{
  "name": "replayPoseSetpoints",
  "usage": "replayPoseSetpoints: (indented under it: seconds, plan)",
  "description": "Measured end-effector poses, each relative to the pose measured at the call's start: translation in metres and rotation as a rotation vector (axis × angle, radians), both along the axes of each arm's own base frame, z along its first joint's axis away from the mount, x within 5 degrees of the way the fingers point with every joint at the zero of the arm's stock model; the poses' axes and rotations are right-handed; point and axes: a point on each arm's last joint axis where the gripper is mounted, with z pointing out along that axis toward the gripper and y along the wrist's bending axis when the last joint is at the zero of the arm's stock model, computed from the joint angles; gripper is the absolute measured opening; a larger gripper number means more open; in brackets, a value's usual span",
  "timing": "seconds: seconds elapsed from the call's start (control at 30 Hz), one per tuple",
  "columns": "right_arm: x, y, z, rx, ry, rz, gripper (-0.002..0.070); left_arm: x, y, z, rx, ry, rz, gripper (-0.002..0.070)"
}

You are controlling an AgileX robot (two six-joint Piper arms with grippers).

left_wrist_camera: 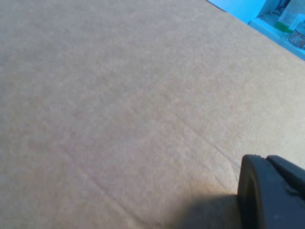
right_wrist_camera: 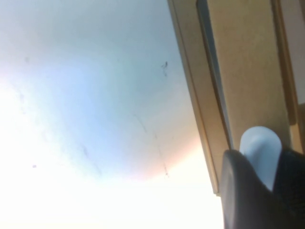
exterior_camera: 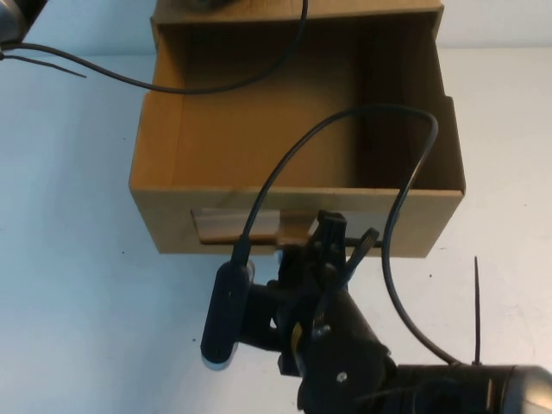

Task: Open the shoe box
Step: 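Pull the top drawer of the cardboard box fully open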

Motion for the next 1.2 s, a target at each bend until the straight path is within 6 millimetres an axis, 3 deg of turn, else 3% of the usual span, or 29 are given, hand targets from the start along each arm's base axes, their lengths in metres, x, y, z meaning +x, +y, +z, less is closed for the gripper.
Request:
replayPoseSetpoints:
  seconds: [0.53,0.73,1.0,1.2]
  plan:
    - [-0.016,0.001,0.007,0.002,-0.022,0.001,0.0118,0.0,0.003,0.0,-0.002,0.013,-0.007,-0.0006]
    - [-0.018,0.001,0.008,0.019,-0.022,-0.004,0.0127,-0.002,0.005,0.009,0.024,-0.023,-0.018,-0.0006]
    - [-0.021,0.002,0.004,0.044,0.004,-0.002,0.033,-0.016,0.018,0.046,0.065,-0.102,-0.02,-0.0006]
    - [-0.029,0.005,0.018,0.089,-0.009,0.078,0.0394,-0.059,0.044,0.107,0.047,-0.188,-0.003,-0.0006]
